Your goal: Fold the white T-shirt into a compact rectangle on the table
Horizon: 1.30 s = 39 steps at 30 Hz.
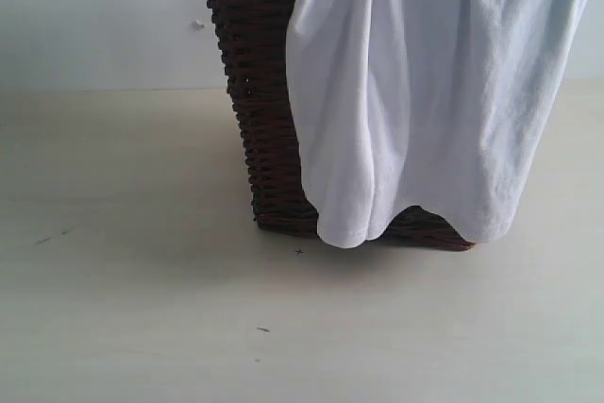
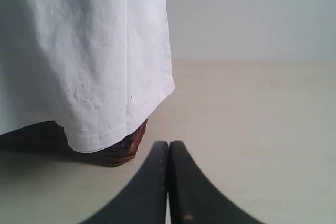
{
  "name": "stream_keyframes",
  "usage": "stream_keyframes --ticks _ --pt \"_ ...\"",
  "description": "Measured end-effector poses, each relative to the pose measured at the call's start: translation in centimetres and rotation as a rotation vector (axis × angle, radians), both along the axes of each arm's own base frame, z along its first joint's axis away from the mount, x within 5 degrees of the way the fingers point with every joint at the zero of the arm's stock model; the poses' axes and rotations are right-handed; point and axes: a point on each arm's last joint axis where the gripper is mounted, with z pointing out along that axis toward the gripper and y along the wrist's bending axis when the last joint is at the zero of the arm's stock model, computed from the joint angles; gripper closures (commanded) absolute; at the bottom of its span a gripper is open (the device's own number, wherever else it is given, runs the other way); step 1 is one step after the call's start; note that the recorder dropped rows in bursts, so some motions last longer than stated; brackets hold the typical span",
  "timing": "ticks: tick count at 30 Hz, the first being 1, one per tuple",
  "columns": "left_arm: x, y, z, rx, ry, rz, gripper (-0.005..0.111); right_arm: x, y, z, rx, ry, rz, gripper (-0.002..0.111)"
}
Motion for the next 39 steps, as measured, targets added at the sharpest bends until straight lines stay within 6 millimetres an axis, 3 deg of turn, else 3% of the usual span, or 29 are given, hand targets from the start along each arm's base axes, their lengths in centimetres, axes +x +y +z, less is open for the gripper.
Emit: stream_keyframes --ticks 6,13,15,18,20,23,24,25,27,31,35,39 --pt "0.0 0.0 0.0 0.000 0.000 0.000 0.107 0.0 0.0 0.0 0.000 -0.002 0.000 0.108" --pt "0.0 0.0 0.0 0.000 0.000 0.000 0.107 0.2 0.3 1.8 0.017 -0.203 0.027 0.108" --pt "0.0 0.0 0.0 0.000 0.000 0.000 0.107 0.1 0.4 2.8 0.095 -0.302 0.036 0.108" --pt "0.0 0.0 0.0 0.000 0.000 0.000 0.107 -0.6 0.5 5.4 0.309 -0.571 0.085 0.106" --pt "0.0 0.0 0.0 0.000 0.000 0.000 0.107 -1.2 0.5 7.3 0.329 -0.652 0.101 0.100" --pt "0.0 0.0 0.0 0.000 0.000 0.000 0.107 -1.8 0.4 11.4 0.309 -0.663 0.097 0.079" --pt "0.0 0.0 0.0 0.000 0.000 0.000 0.107 -1.8 0.3 12.9 0.300 -0.644 0.089 0.062" --pt "0.0 0.0 0.0 0.000 0.000 0.000 0.107 -1.5 0.3 15.6 0.285 -0.599 0.073 0.055" --pt "0.0 0.0 0.0 0.000 0.000 0.000 0.107 0.3 0.3 18.8 0.232 -0.451 0.033 0.043" --pt "0.0 0.0 0.0 0.000 0.000 0.000 0.107 4.4 0.6 23.9 0.046 -0.188 0.015 0.041" --pt "0.0 0.0 0.0 0.000 0.000 0.000 0.107 9.0 2.2 25.2 -0.032 0.086 0.148 0.041" --pt "0.0 0.0 0.0 0.000 0.000 0.000 0.107 13.2 3.7 25.2 -0.039 0.195 0.271 0.041"
